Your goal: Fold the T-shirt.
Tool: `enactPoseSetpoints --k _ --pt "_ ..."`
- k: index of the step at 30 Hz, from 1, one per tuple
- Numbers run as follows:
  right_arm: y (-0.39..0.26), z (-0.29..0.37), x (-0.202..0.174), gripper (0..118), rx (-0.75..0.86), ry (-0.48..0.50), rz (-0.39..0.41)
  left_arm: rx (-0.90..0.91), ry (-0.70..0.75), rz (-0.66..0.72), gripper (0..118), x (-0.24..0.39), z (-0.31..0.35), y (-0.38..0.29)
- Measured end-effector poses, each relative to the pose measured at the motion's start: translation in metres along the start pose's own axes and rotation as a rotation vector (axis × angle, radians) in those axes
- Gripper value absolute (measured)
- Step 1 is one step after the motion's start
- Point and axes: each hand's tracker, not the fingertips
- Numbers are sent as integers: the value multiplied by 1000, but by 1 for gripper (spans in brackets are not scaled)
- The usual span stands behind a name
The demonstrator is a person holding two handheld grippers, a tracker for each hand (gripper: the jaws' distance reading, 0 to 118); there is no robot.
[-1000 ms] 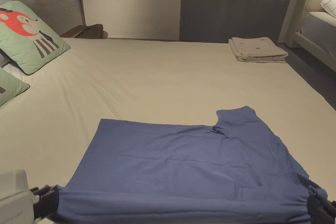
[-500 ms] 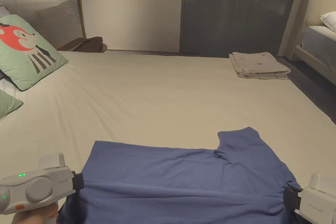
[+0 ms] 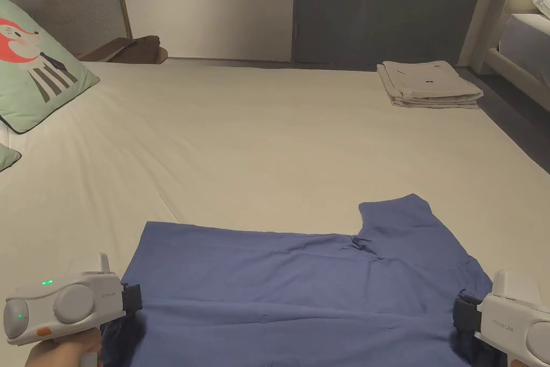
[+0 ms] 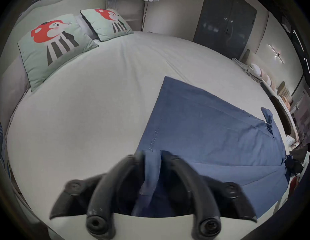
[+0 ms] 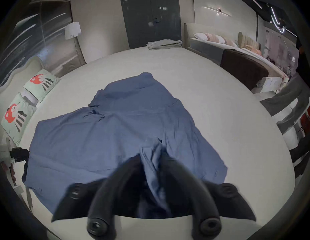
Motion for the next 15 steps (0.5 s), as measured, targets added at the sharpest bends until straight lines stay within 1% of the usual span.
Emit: enactPoseSetpoints --k 1,2,3,4,5,7,9,10,11,12,13,14,15 --pt "0 6 2 74 41 -19 21 38 -6 -11 73 -2 8 0" --pt "-1 14 4 84 81 -15 40 88 -14 -13 97 -5 17 -1" --pt "-1 22 6 83 106 -8 50 137 -21 -10 111 -7 26 -2" --pt "-3 45 1 83 155 -8 48 202 -37 -15 109 -8 40 -5" --pt "-4 57 2 83 203 -16 56 284 -37 -34 109 -11 55 -7" --pt "-8 79 2 83 295 -40 77 365 -35 -39 109 -11 79 -12" --pt "-11 87 4 83 368 -63 89 437 -47 -47 108 -12 100 -18" --pt "-13 95 3 80 395 -67 89 461 -51 -41 101 -12 110 -21" --pt "-15 103 2 70 421 -67 92 479 -59 -40 86 -11 118 -24" --pt "-17 107 1 52 442 -55 101 507 -69 -48 64 -10 128 -28" --pt "-20 113 -1 24 458 -55 108 519 -67 -53 30 -9 134 -31" --pt "-23 119 -3 12 472 -54 116 524 -58 -64 17 -7 140 -35" --pt "-26 124 -4 8 490 -58 125 529 -45 -71 13 -6 146 -38"
